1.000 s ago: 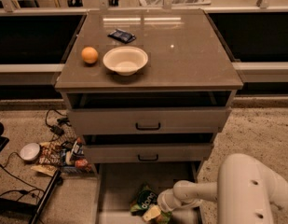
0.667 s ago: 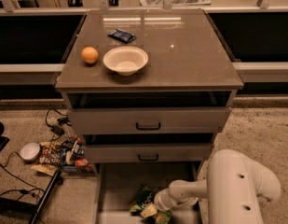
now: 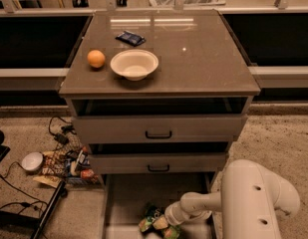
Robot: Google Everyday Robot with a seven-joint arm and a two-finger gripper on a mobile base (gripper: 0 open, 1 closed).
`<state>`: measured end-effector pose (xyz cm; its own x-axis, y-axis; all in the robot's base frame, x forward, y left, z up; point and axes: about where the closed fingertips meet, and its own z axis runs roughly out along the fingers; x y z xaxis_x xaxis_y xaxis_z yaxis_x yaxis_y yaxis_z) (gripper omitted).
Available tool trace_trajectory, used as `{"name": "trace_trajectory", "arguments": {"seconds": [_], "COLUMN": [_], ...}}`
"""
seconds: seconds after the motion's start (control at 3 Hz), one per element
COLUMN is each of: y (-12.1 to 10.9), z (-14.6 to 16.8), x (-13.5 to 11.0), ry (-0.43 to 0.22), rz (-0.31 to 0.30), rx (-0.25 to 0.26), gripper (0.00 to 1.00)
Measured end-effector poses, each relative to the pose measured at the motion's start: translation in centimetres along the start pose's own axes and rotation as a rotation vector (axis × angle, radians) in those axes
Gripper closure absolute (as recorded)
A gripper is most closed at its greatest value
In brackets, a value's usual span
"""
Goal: Pick green rice chip bag from bottom drawer and place on counter
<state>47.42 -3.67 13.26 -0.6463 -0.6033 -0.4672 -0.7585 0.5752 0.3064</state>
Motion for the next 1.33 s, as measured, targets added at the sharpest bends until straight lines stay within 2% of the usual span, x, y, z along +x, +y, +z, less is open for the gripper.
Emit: {"name": "trace_trajectory", "arguments": {"seconds": [0.33,0.67,1.0,1.33], "y": [0.1,0.1,1.5,2.0], "z": [0.1,0.1,-2.1,-8.5], "x": [0.0,0.0,-0.6,-4.4], "ry": [0.001,0.001,-0.002,-0.084], "rz": [0.0,0.0,-0.019,0.011], "rx": [-0.002,-0.002,0.008,0.114], "gripper": [1.0,1.0,1.0,1.0]}}
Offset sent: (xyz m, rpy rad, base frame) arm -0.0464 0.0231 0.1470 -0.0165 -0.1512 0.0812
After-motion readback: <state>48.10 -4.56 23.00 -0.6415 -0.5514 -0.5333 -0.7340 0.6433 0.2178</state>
